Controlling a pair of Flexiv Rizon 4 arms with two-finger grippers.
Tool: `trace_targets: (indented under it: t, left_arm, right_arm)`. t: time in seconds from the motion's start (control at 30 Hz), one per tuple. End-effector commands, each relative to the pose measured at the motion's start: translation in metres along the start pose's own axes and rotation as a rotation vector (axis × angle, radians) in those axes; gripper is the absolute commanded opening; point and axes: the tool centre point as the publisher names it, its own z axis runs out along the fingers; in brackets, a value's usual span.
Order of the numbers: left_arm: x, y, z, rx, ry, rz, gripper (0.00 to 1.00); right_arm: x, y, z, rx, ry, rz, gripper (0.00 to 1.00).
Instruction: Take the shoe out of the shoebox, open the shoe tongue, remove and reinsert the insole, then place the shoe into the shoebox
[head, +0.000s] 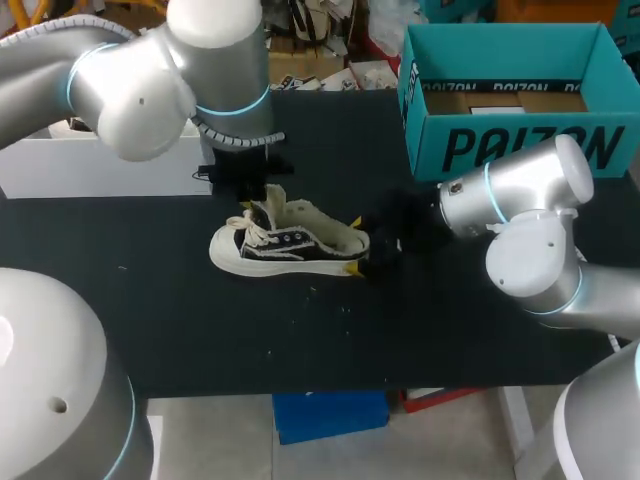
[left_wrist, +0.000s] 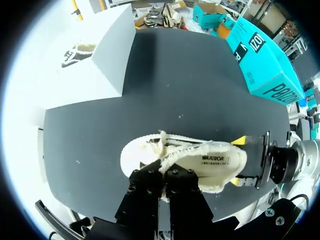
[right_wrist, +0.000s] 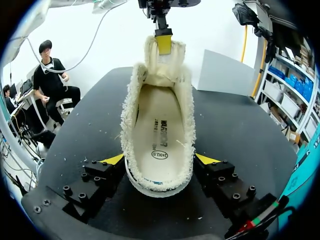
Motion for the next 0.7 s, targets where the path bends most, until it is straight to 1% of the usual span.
trace_targets:
  t: [0.03, 0.1, 0.43, 0.7]
  left_arm:
    - [-0.012, 0.006, 0.004, 0.039, 0.193, -0.011, 0.00]
    - [-0.014, 0.005, 0.005, 0.034, 0.204, -0.027, 0.00]
    - [-0.028, 0.006, 0.006, 0.060, 0.264, -0.074, 0.00]
    - [-0.033, 0.008, 0.016, 0.019, 0.273, -0.103, 0.00]
  right_arm:
    - [0.000, -0.001, 0.001, 0.001, 0.000, 0.001, 0.00]
    - [0.000, -0.001, 0.001, 0.001, 0.000, 0.001, 0.00]
    - [0.000, -0.001, 0.001, 0.001, 0.000, 0.001, 0.00]
    - [0.000, -0.001, 0.001, 0.001, 0.000, 0.001, 0.00]
